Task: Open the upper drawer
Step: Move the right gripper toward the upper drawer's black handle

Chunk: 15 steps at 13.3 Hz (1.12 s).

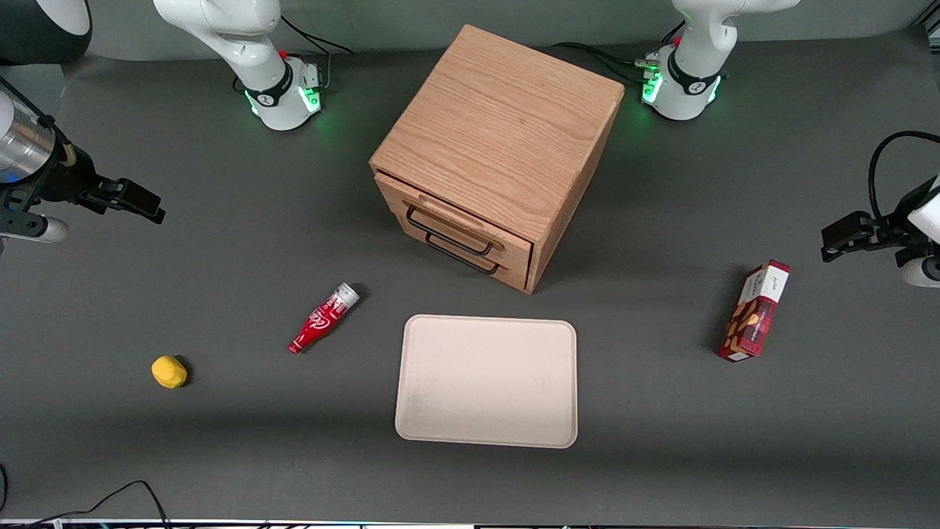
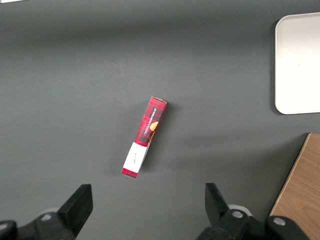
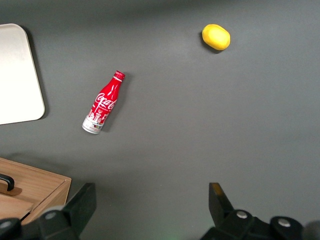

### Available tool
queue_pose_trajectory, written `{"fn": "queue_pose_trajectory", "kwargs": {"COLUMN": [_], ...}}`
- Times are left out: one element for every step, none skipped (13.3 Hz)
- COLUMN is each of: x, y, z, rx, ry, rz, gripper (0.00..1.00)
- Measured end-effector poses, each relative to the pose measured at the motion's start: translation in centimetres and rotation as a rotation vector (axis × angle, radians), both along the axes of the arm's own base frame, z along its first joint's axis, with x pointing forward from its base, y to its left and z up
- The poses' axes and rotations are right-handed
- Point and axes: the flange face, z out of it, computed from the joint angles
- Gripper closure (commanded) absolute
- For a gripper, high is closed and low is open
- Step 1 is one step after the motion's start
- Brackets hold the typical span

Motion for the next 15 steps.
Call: {"fn": "queue_pose_trajectory", "kwargs": {"x": [0.0, 0.0, 0.0, 0.1, 0.3, 0.7, 1.0, 1.4, 1.5, 1.6, 1.7, 1.7, 1.8, 1.6, 1.3], "y": [0.0, 0.0, 0.0, 0.0, 0.3, 1.3, 3.0, 5.5, 8.7, 12.0, 15.6, 18.8, 21.6, 24.1, 26.8], "z": [0.0, 0.0, 0.0, 0.0, 0.1, 0.5, 1.1, 1.7, 2.0, 2.1, 2.0, 1.7, 1.1, 0.5, -0.2], "rx": [0.000, 0.000, 0.000, 0.001, 0.004, 0.008, 0.013, 0.022, 0.041, 0.065, 0.084, 0.097, 0.106, 0.125, 0.144], "ry": [0.001, 0.001, 0.001, 0.000, -0.004, -0.015, -0.029, -0.040, -0.037, -0.024, -0.019, -0.016, -0.011, 0.000, 0.008], "rz": [0.000, 0.000, 0.001, 0.008, 0.026, 0.053, 0.088, 0.133, 0.189, 0.250, 0.318, 0.380, 0.434, 0.485, 0.538], "gripper": [0.00, 0.00, 0.00, 0.00, 0.00, 0.00, 0.00, 0.00, 0.00, 0.00, 0.00, 0.00, 0.00, 0.00, 0.00]}}
